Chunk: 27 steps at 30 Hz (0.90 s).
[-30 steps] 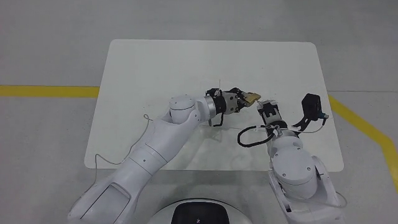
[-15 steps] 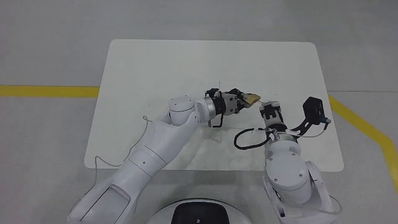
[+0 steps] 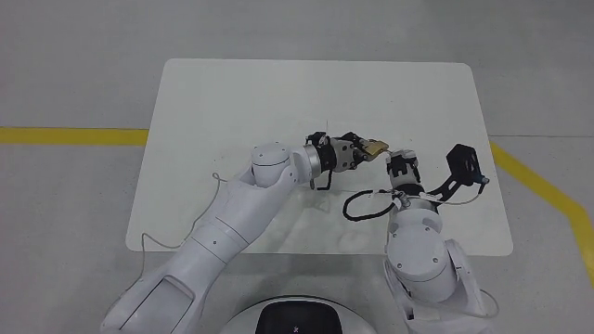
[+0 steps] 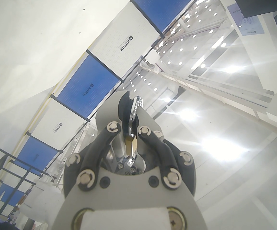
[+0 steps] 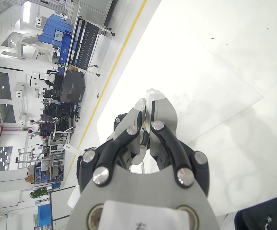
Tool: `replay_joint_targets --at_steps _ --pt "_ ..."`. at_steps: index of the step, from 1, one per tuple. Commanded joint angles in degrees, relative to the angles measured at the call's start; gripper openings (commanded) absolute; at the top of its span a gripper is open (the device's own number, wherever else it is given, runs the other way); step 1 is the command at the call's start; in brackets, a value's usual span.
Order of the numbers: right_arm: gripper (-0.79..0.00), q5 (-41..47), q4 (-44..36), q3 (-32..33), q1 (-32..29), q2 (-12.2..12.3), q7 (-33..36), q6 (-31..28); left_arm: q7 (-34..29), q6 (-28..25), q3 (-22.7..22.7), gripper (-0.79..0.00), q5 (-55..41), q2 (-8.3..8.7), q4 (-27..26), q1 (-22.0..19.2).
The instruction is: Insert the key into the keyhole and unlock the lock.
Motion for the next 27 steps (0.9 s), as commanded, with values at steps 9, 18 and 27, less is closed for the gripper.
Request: replay_joint_targets --at_steps 9,18,27 --pt "-0.785 -5.0 0.7 -0.7 0.1 -1.3 3.0 0.0 -0.3 0.3 -0.3 -0.785 0.0 -0.14 0.6 -0.6" --pt "-0.785 -8.6 1.4 -0.6 0.5 -2.8 5.8 0.0 -0.8 0.6 -0.2 -0.785 0.2 -0.27 1.2 -1.0" --pt "-0.785 -13.1 2.6 -1.0 1.0 -4.4 7.4 0.0 -1.0 0.7 -0.3 -0.785 0.3 -0.39 1.6 -1.2"
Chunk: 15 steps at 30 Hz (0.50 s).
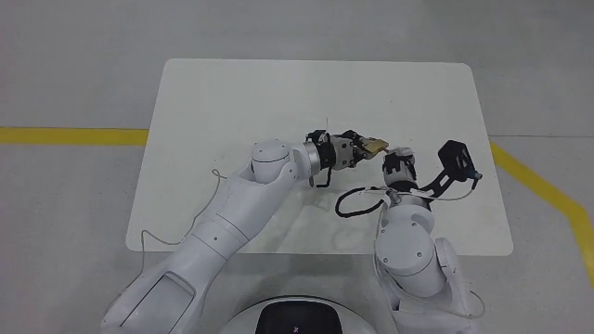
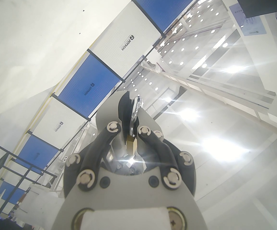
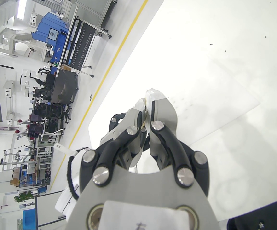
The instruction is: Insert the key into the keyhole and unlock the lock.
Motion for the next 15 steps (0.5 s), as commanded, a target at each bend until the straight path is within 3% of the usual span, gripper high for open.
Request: replay_joint_targets --at_steps 1,15 --pt "-0.785 -1.1 0.1 -0.3 0.1 -0.3 0.5 0.0 -0.1 0.1 0.0 -0.785 0.0 -0.04 0.1 -0.1" --pt "-0.785 -7.8 1.0 -0.8 0.3 -2.8 4.7 0.0 -0.4 0.1 0.1 -0.785 0.1 -0.31 0.6 -0.6"
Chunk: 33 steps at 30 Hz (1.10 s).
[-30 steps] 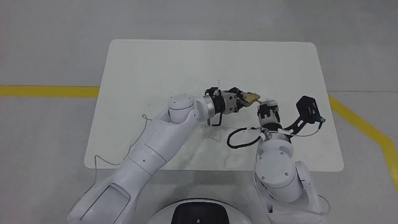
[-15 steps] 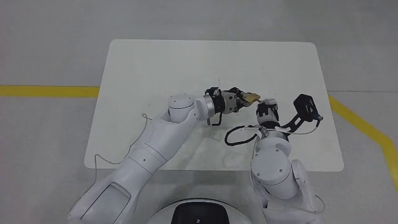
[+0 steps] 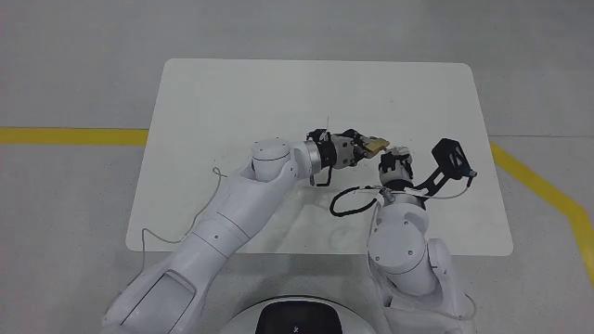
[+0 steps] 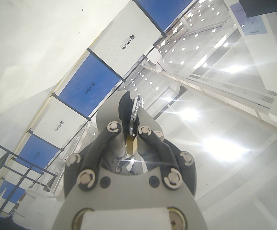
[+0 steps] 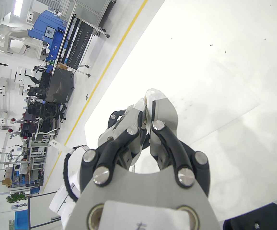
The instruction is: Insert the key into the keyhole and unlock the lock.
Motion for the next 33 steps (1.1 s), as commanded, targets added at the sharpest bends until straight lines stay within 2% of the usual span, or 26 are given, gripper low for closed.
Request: replay_joint_targets --at_steps 1,33 --pt "-0.785 -0.8 0.0 -0.1 0.0 -0.3 0.5 0.0 -0.1 0.0 0.1 -0.785 0.1 -0.04 0.0 -0.1" --pt "-0.785 -14.0 0.6 2.3 0.1 -6.2 13.0 0.0 0.7 -2.7 0.2 -0.785 6.2 0.1 -1.3 0.0"
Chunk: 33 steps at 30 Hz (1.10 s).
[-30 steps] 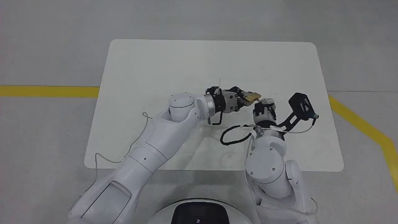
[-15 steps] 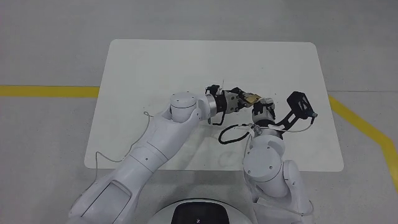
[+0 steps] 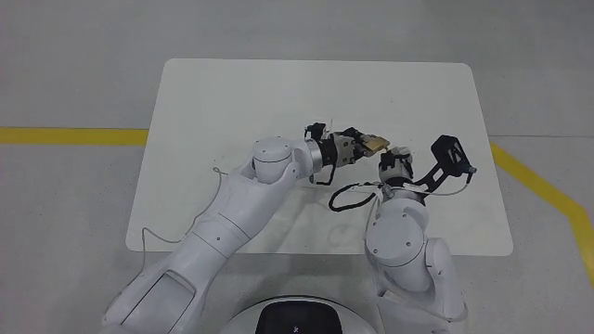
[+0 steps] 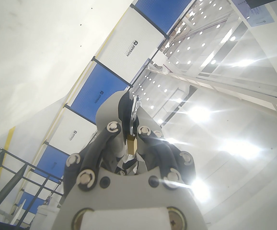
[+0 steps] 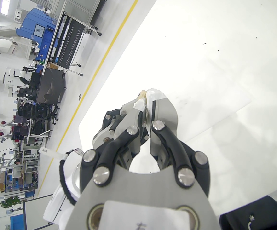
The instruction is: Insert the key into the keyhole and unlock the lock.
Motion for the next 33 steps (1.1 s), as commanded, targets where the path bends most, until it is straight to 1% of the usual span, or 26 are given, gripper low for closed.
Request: replay_joint_targets --at_steps 1,15,25,33 --pt "-0.785 -0.9 0.3 0.1 0.1 -0.3 1.0 0.0 -0.1 -0.2 0.0 -0.785 0.2 -0.02 0.0 0.0" --pt "-0.785 -6.7 0.5 0.3 0.6 -2.9 6.9 0.0 -0.3 -0.4 0.1 -0.785 1.6 -0.12 0.3 -0.3" --pt "-0.785 -9.7 -0.4 1.3 0.8 -4.2 11.8 0.0 -1.7 -1.0 0.3 -0.785 3.2 -0.11 0.9 -0.9" --pt "-0.785 -11.2 -0.5 1.9 1.0 -5.1 14.4 0.0 -2.8 -1.7 0.0 -0.785 4.3 0.07 0.5 -0.6"
